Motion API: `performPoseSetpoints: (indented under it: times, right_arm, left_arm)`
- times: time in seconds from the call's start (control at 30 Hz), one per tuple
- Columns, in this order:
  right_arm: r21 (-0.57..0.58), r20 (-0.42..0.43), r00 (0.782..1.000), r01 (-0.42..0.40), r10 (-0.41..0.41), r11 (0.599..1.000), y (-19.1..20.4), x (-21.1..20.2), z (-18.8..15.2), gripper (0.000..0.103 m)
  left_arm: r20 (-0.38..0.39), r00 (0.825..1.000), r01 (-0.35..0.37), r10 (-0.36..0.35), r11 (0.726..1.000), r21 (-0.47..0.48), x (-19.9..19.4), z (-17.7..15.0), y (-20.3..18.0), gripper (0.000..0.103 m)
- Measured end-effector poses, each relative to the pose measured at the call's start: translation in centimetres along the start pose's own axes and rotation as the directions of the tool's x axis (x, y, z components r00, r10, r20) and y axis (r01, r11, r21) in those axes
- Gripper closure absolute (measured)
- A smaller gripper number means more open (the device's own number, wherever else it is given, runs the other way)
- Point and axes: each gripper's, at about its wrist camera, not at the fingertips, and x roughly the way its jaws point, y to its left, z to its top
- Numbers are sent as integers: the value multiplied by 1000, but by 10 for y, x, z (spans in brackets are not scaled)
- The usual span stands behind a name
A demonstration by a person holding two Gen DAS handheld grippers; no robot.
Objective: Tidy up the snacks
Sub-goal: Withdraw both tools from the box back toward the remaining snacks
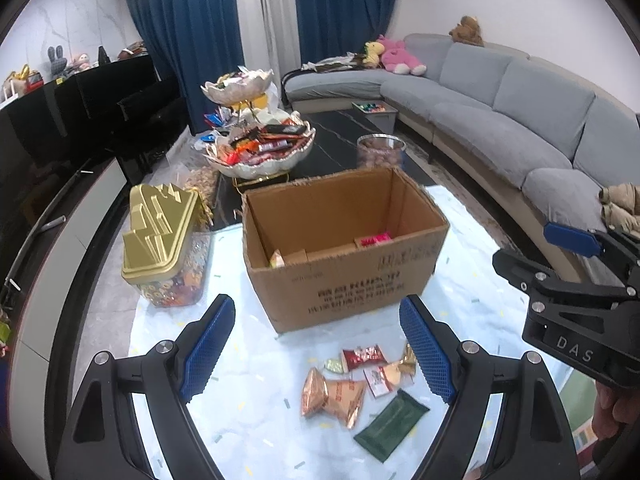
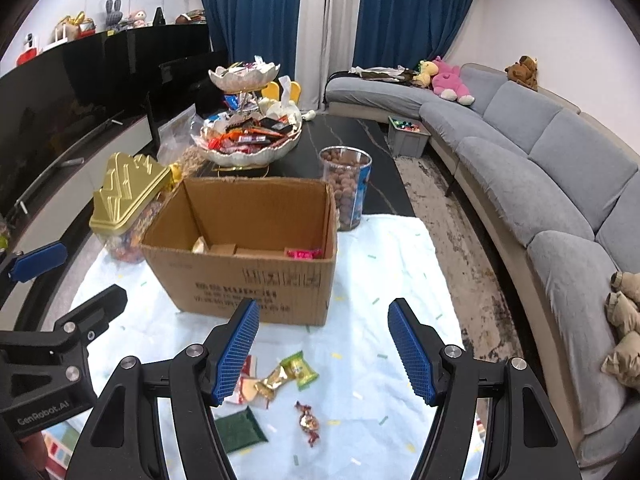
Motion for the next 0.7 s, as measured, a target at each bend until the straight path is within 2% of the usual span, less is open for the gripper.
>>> performPoseSetpoints:
  times: [0.33, 0.7]
  right_arm:
    - [-23, -45, 999, -10, 9, 1000, 3, 8, -28, 35]
    - [-48, -84, 996, -30, 26, 998, 6, 16, -65, 35]
  left_arm:
    - [-51, 997, 59, -56, 996, 67, 9, -35, -13, 19]
    - [-98, 985, 153, -139, 977, 147, 23, -72, -34, 19]
